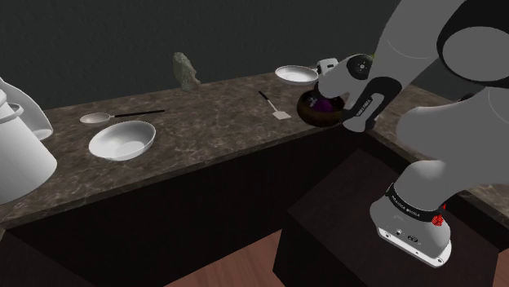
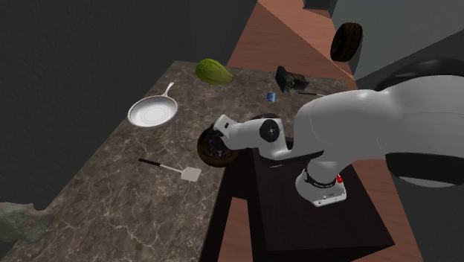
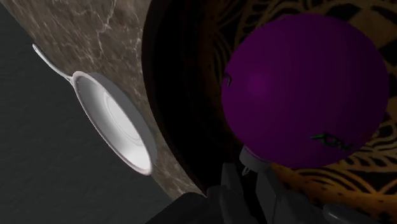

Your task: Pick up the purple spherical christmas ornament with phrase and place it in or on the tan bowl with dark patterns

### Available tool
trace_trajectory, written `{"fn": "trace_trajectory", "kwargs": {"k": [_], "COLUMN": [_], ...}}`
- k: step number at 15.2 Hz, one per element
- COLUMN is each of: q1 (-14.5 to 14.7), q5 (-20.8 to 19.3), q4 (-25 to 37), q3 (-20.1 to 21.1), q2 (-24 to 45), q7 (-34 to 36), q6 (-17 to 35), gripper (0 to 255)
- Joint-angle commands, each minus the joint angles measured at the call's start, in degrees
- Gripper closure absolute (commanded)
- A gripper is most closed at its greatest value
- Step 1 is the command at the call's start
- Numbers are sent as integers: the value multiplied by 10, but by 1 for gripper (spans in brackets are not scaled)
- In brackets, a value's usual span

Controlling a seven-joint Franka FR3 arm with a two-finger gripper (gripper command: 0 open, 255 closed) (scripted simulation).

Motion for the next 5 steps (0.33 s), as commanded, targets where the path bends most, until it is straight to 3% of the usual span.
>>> {"fn": "trace_trajectory", "kwargs": {"k": [1, 5], "q1": [45, 126], "q5": [-14, -35], "q4": [-5, -1], "q3": [-46, -139], "q2": [4, 10], "q7": [-5, -16], "q6": [-32, -80], "gripper": [255, 255]}}
